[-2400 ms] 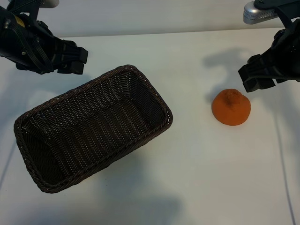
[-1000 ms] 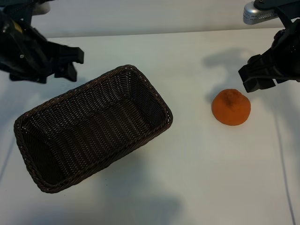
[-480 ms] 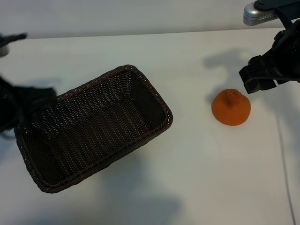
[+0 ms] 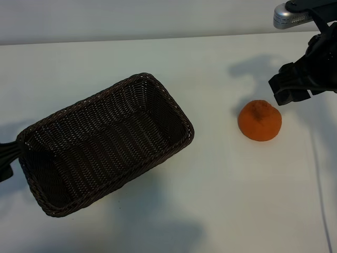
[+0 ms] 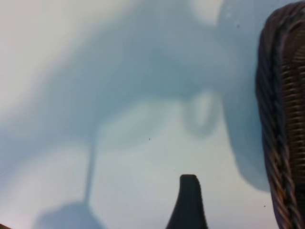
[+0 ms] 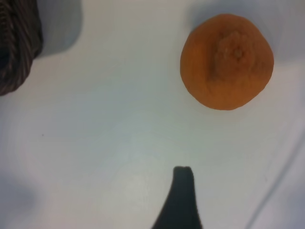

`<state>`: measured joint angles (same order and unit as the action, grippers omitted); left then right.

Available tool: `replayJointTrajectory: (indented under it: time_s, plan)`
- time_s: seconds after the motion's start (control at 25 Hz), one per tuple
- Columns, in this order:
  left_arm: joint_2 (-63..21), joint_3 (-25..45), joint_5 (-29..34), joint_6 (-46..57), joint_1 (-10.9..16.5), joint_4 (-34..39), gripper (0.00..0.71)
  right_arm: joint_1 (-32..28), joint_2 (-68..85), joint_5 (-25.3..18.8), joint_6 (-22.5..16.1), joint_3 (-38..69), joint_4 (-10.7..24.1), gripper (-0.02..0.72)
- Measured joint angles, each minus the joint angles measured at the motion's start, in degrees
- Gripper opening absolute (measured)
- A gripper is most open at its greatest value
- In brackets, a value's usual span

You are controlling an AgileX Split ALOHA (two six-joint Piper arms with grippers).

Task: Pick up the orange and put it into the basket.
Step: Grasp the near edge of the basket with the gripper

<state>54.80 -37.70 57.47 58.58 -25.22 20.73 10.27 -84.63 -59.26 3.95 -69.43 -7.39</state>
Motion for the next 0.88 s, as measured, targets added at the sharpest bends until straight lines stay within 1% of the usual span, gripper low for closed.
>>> replayJointTrajectory:
  time_s: [0.52,0.56,0.64,0.88]
  plan:
    - [8.1,0.5,-6.7,2.7,0.2,0.8,0.592,0.0,0.0,-0.1,0.0,0.0,-0.1,0.596]
    - [8.6,0.5,-7.5,2.7,0.6,0.8,0.592,0.0,0.0,-0.1,0.0,0.0,-0.1,0.596]
    - [9.6,0.5,-8.9,2.4,2.6,0.3,0.592,0.0,0.0,-0.1,0.0,0.0,-0.2,0.596]
    - [11.0,0.5,-12.6,-4.2,8.5,-6.0,0.592,0.0,0.0,-0.2,0.1,0.0,-0.2,0.596]
